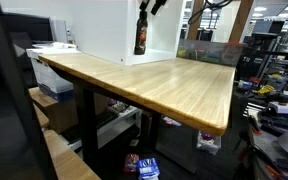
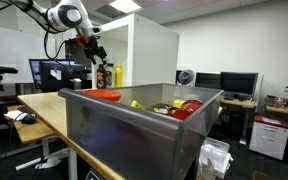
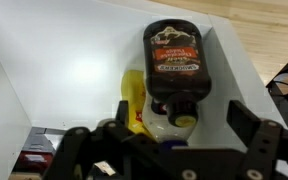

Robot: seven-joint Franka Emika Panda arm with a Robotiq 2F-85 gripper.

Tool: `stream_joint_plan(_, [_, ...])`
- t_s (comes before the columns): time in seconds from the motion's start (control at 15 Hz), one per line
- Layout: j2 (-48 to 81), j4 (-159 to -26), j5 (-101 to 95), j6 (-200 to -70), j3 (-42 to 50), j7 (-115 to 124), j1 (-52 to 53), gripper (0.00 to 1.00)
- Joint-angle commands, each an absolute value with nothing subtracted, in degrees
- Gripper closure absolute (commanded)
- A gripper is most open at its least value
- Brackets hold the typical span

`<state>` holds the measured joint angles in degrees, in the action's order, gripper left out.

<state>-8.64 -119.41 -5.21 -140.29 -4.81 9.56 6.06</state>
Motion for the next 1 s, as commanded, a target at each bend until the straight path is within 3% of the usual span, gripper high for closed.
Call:
stream_joint_plan(0.0, [-14.83,-122.99,-3.47,-134.31,-4.76,5.07,5.80,0.00])
stream_joint_plan(0.47, [-25.53,-130.13,-5.60,-127.18,-3.83,-0.79,5.28,0.02])
stream_joint_plan(0.53, [-27.42,-131.56,-6.62,-127.30,-3.72,-1.33,4.98,0.26])
stream_joint_plan(0.67, [-30.47,-134.15,-7.29,-128.38,-2.87,-3.47,4.98,0.28])
stream_joint_plan(0.73, [-32.91,-136.37,-7.91,-129.65,-2.04,-5.19,4.90,0.38])
stream_joint_plan(0.93, [-36.80,-140.91,-10.83,-135.48,-0.75,-6.81,3.44,0.54])
